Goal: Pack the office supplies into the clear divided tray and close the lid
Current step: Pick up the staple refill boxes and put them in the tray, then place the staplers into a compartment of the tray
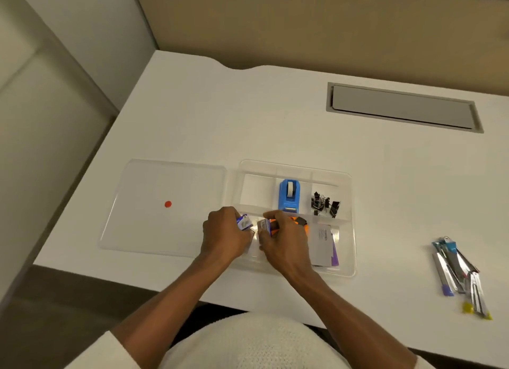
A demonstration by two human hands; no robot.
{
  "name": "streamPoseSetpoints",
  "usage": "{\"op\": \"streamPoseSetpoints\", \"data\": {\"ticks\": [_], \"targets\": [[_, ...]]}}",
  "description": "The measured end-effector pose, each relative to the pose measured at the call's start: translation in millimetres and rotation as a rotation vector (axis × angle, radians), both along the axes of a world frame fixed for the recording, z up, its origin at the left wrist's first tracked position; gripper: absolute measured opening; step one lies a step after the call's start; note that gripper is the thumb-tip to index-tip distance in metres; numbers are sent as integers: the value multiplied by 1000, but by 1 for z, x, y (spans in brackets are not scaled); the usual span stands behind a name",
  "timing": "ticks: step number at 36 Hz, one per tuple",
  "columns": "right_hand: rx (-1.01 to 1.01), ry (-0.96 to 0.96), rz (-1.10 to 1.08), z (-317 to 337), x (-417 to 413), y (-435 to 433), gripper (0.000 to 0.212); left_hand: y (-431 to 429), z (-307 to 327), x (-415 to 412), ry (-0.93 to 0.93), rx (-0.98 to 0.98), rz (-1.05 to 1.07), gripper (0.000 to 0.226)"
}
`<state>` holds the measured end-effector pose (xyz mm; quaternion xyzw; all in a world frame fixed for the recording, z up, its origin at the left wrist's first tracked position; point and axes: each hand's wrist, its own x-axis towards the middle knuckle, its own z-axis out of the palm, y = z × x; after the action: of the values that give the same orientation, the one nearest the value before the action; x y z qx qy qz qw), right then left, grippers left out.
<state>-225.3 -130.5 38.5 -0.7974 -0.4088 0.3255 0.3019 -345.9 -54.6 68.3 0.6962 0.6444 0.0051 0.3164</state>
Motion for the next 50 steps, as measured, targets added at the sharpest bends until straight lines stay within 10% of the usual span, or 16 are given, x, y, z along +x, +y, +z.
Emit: {"op": "streamPoseSetpoints", "data": {"ticks": [16,36,50], "targets": [[-56,-177,-9,10,-10,-18,20,11,8,6,363,126,-404,33],[43,-432,-708,9,162,-178,13,-66,10,215,-168,256,-1086,31],[-255,-608,-803,-41,244,-252,90,-127,-37,364,-149,495,-1562,57]]}}
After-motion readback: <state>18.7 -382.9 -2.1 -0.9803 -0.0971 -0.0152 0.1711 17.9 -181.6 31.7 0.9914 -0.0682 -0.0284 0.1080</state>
